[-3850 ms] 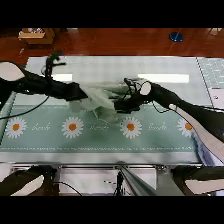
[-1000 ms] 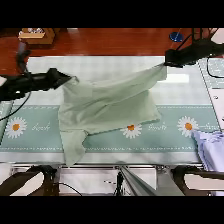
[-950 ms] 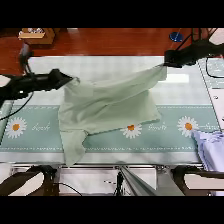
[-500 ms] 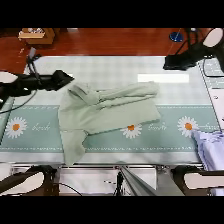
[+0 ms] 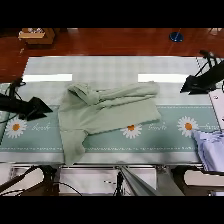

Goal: Fold the shirts.

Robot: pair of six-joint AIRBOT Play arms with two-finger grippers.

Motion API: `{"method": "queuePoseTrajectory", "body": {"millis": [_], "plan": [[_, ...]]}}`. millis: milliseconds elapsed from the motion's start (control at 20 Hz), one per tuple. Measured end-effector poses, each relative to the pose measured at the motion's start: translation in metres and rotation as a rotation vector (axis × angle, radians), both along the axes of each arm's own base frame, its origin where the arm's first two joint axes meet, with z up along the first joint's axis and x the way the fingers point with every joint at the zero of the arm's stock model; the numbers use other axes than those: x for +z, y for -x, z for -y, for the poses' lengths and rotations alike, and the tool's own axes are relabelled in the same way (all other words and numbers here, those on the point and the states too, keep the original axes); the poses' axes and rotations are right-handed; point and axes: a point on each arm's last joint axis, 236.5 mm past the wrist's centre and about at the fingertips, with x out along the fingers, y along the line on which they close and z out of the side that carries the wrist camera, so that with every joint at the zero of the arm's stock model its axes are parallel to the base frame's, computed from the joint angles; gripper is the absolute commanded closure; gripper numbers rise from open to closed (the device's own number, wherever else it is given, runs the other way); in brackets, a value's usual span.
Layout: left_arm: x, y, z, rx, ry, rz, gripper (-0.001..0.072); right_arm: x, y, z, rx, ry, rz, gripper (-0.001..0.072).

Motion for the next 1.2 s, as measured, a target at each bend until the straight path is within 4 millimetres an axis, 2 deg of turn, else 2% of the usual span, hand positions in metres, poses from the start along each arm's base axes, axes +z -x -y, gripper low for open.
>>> {"method": "queuePoseTrajectory", "body": {"millis": [50,200,350,450,650,900,1000,1050,1100,1150,1200], "plan": [[-0.009,0.015,0.005,-0.005,0.015,-0.044,0.0069,-0.009,0.009,-0.006,0.004,-0.034,-0.028,0.0209],[-0.033,0.048,0.02,-0.034,0.044,-0.131,0.0069,-0.03,0.023,-0.026,-0.003,-0.135,-0.072,0.0209],[-0.052,0.068,0.035,-0.069,0.05,-0.17,0.007,-0.039,0.029,-0.042,-0.01,-0.213,-0.082,0.0208],[-0.062,0.07,0.04,-0.083,0.027,-0.158,0.0069,-0.042,0.03,-0.048,-0.012,-0.24,-0.079,0.0208],[-0.078,0.053,0.045,-0.082,-0.043,-0.081,0.007,-0.042,0.03,-0.055,-0.015,-0.272,-0.075,0.0208],[-0.081,0.045,0.045,-0.051,-0.059,-0.058,0.0073,-0.042,0.028,-0.057,-0.016,-0.284,-0.064,0.0208],[-0.082,0.043,0.044,-0.045,-0.065,-0.05,0.0104,-0.042,0.027,-0.057,-0.017,-0.285,-0.061,0.0208],[-0.082,0.041,0.046,-0.044,-0.067,-0.044,0.0227,-0.042,0.027,-0.057,-0.017,-0.285,-0.06,0.0208],[-0.084,0.036,0.046,-0.045,-0.079,-0.026,0.0437,-0.042,0.027,-0.058,-0.017,-0.286,-0.059,0.0208],[-0.086,0.034,0.049,-0.05,-0.083,-0.018,0.0592,-0.042,0.027,-0.058,-0.018,-0.289,-0.058,0.0208],[-0.088,0.034,0.055,-0.065,-0.08,-0.016,0.0682,-0.041,0.026,-0.059,-0.018,-0.292,-0.057,0.0208]]}}
